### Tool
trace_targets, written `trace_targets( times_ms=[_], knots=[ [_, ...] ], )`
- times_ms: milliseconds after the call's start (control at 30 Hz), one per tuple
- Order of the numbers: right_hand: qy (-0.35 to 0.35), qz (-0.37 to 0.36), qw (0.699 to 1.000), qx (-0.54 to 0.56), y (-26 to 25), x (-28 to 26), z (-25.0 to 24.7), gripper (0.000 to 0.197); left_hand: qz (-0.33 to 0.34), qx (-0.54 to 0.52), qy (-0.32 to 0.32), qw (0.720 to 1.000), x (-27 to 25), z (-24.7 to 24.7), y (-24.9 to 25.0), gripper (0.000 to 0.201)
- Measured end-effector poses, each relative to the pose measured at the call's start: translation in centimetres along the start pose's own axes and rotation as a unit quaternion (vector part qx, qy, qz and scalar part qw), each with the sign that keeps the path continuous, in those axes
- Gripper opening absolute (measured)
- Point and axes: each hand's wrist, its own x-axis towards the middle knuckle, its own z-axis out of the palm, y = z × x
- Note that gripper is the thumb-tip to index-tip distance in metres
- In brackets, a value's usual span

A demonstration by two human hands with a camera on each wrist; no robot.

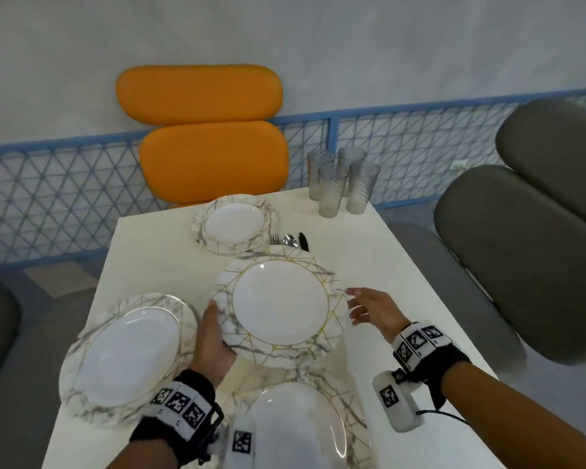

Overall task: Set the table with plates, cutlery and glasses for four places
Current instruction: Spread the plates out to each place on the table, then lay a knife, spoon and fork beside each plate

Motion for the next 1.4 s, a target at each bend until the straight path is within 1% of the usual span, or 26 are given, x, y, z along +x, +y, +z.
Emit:
trace_targets(
  times_ms=[67,133,200,267,333,433,533,633,733,767,800,867,967,1067,1100,1267,1333,1400],
  knots=[
    [0.052,-0.013,0.999,-0.008,-0.3,1.1,-1.9,0.022,-0.031,0.023,-0.029,0.999,1.3,2.5,-0.5,0.039],
    [0.108,-0.009,0.994,-0.031,0.0,2.4,-4.5,0.024,-0.047,0.058,-0.053,0.996,2.8,4.9,-1.2,0.037],
    [0.148,0.0,0.986,-0.072,0.6,4.1,-7.3,0.024,-0.069,0.124,-0.07,0.987,4.4,6.8,-2.0,0.036],
    [0.172,0.012,0.979,-0.105,1.0,6.3,-10.3,0.024,-0.084,0.206,-0.07,0.972,5.7,8.8,-3.1,0.03],
    [0.187,0.024,0.976,-0.114,1.2,8.2,-13.0,0.025,-0.093,0.296,-0.06,0.949,6.7,10.8,-4.3,0.019],
    [0.212,0.028,0.967,-0.136,1.6,10.8,-16.4,0.023,-0.082,0.368,-0.046,0.925,8.5,13.5,-6.7,0.023],
    [0.222,0.028,0.951,-0.214,2.4,13.3,-18.9,0.022,-0.05,0.429,-0.036,0.901,9.8,15.3,-9.2,0.027],
    [0.216,0.029,0.948,-0.232,3.1,14.5,-20.2,0.03,-0.025,0.477,-0.034,0.878,10.4,16.0,-10.8,0.032],
    [0.178,0.046,0.946,-0.267,3.0,14.9,-21.0,0.022,-0.015,0.507,-0.033,0.861,11.1,16.6,-12.1,0.035],
    [0.175,0.047,0.944,-0.274,3.0,15.1,-21.0,0.024,-0.012,0.511,-0.032,0.859,11.4,16.7,-12.4,0.034],
    [0.182,0.047,0.941,-0.28,3.0,15.2,-21.0,0.027,-0.013,0.512,-0.029,0.858,11.6,16.7,-12.6,0.034],
    [0.202,0.039,0.934,-0.292,2.6,15.4,-20.7,0.03,-0.016,0.499,-0.024,0.866,12.1,16.9,-12.9,0.03],
    [0.232,0.033,0.917,-0.322,1.9,15.2,-20.1,0.032,0.003,0.502,-0.012,0.864,12.3,17.1,-13.2,0.007],
    [0.236,0.036,0.911,-0.335,1.6,15.0,-19.8,0.033,0.007,0.475,0.014,0.88,12.3,17.1,-13.6,0.031],
    [0.233,0.037,0.91,-0.34,1.7,15.0,-19.7,0.034,0.007,0.466,0.019,0.885,12.3,17.1,-13.6,0.034],
    [0.232,0.044,0.911,-0.338,2.1,15.1,-19.5,0.032,-0.013,0.436,0.023,0.9,11.1,17.2,-13.1,0.038],
    [0.239,0.028,0.895,-0.376,2.5,14.7,-18.9,0.031,-0.029,0.424,0.016,0.905,10.2,16.6,-12.7,0.043],
    [0.262,-0.003,0.86,-0.437,2.9,13.9,-18.3,0.032,-0.035,0.435,-0.003,0.9,9.2,15.5,-12.0,0.041]
  ],
)
